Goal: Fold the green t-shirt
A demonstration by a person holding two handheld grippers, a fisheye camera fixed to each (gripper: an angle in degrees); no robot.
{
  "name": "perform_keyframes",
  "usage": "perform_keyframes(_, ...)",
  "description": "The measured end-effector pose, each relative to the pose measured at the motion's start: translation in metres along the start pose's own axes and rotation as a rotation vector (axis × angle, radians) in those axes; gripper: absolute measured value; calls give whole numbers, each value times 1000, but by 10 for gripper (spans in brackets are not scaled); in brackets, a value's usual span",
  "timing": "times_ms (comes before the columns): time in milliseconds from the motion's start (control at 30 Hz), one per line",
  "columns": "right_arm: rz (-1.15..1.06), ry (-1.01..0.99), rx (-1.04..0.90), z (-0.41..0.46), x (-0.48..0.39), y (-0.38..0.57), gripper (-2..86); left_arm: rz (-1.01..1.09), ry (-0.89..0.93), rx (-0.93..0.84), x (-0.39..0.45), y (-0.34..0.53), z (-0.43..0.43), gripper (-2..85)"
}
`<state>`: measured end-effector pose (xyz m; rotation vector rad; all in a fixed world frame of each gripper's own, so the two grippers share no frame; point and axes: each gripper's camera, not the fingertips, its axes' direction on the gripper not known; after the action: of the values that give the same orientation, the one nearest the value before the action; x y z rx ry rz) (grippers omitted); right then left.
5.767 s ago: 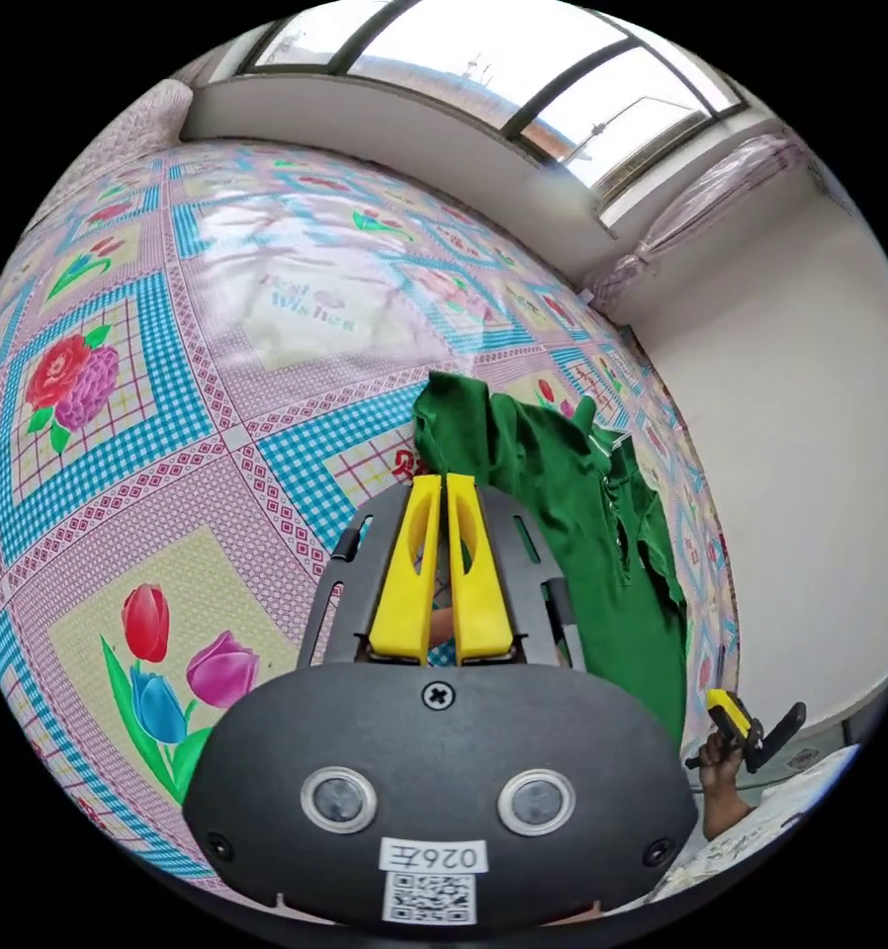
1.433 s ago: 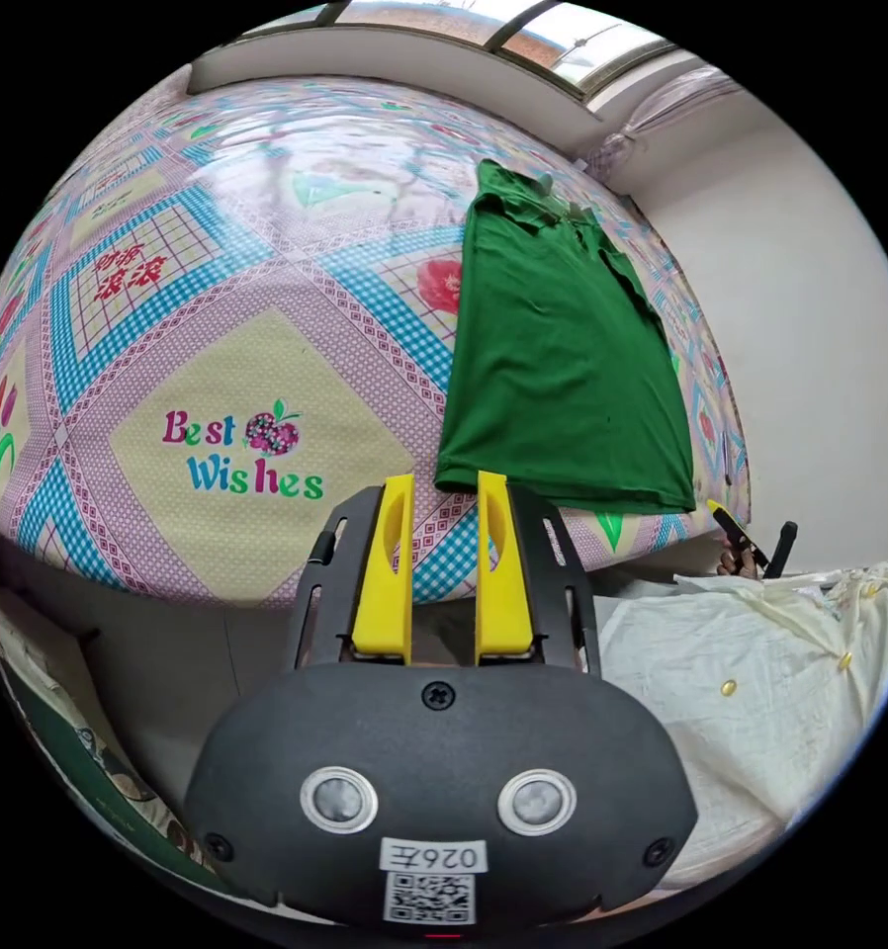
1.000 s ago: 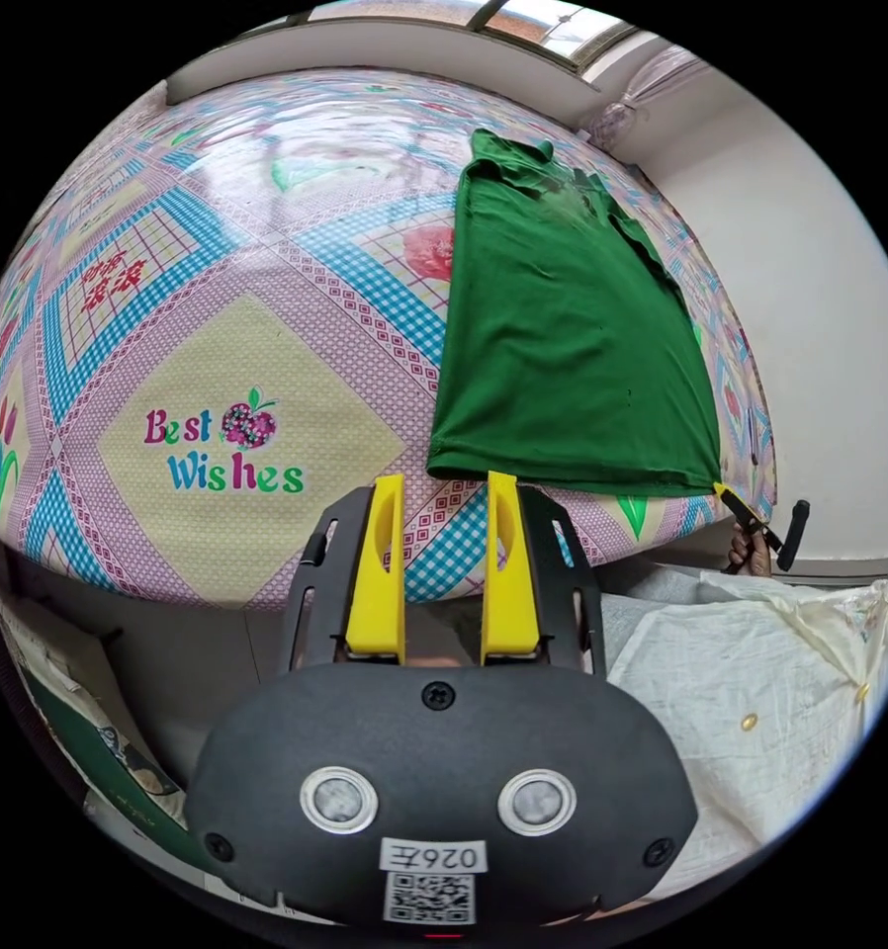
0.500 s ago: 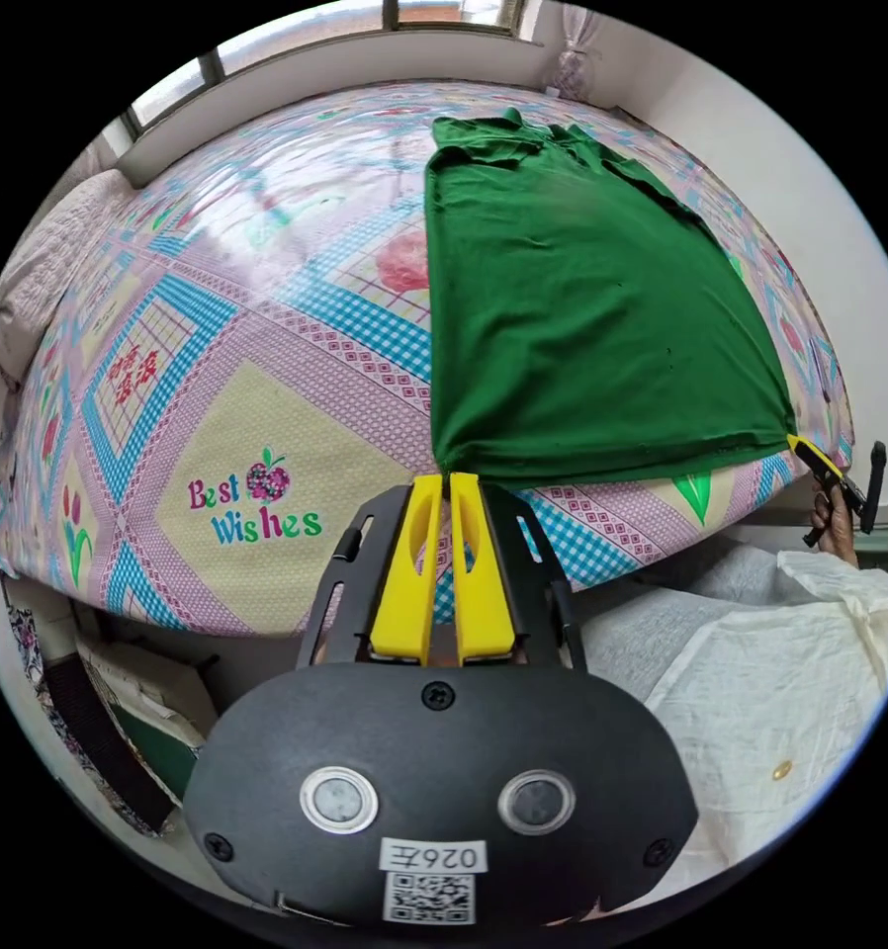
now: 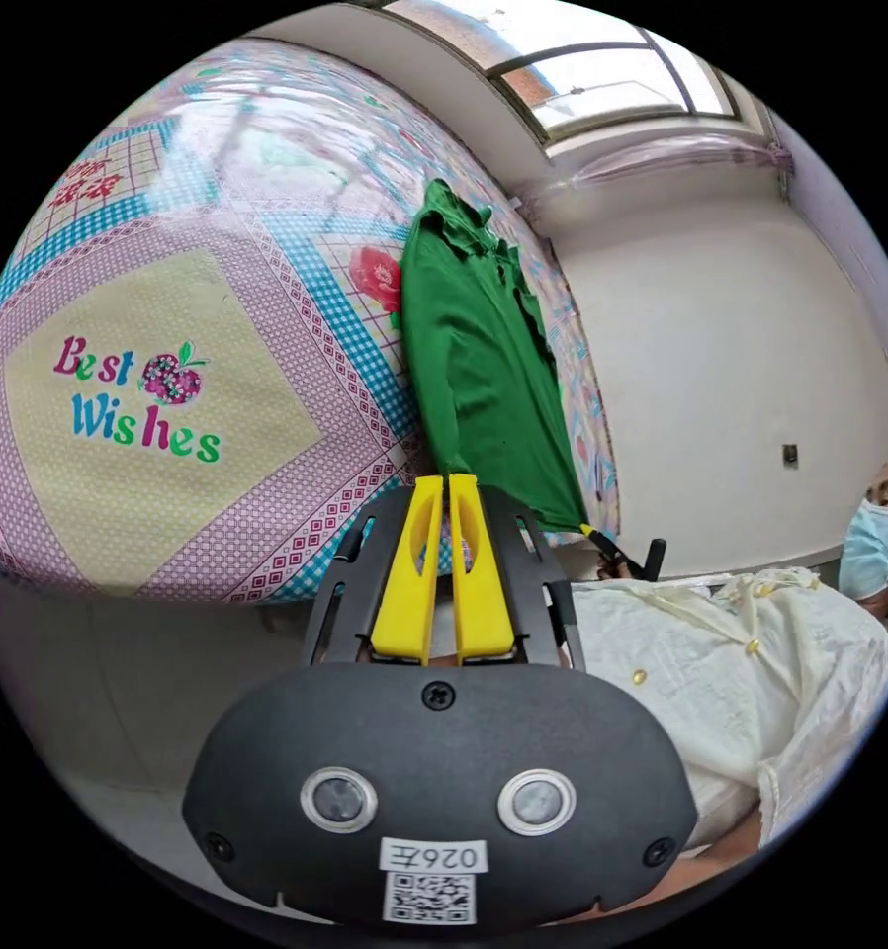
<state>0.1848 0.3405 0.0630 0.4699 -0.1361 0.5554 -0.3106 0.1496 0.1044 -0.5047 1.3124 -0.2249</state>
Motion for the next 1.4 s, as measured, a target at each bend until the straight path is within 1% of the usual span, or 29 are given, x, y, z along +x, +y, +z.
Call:
perform_keyframes(67,13,-21,-10,-15,10,10,-15,-29,69,46,-10,7,-21,-5)
perform_keyframes(200,35,-26,-29,-26,26,24,-14,-27,57,22,-15,8,-35,-5)
perform_keyframes(300,63,-56,-45,-31,43,35,-14,-12,85,25,-17,7,-43,-6)
perform_keyframes(500,115,-162,-43,-70,73,67,-15,-24,273,156,-25,19,-79,-6)
perform_keyframes(567,117,-206,-29,-99,84,82,-14,-3,366,213,-23,25,-98,-6)
perform_keyframes(600,120,-218,-19,-108,86,85,-14,7,385,223,-21,26,-102,-6)
perform_keyframes(667,148,-256,71,-147,97,96,-15,58,464,241,-13,25,-116,-6)
perform_keyframes(800,152,-311,259,-199,103,91,-15,123,509,257,1,3,-129,-5)
perform_keyframes(900,79,-322,362,-221,103,56,-15,175,552,283,9,-38,-133,-5)
perform_keyframes(967,28,-367,415,-220,109,11,-15,189,572,320,9,-82,-131,-5)
perform_keyframes(1100,-22,-372,424,-191,116,-77,-15,156,628,376,1,-153,-116,-5)
perform_keyframes(1167,-32,-347,397,-158,121,-138,-14,116,637,380,-6,-205,-99,-5)
perform_keyframes(1200,-31,-348,388,-148,123,-154,-14,102,635,380,-9,-218,-95,-5)
perform_keyframes(1267,-21,-350,344,-103,134,-213,-15,62,618,374,-19,-272,-75,-5)
perform_keyframes(1400,-9,-311,274,-31,151,-288,-16,-12,613,352,-37,-349,-41,-5)
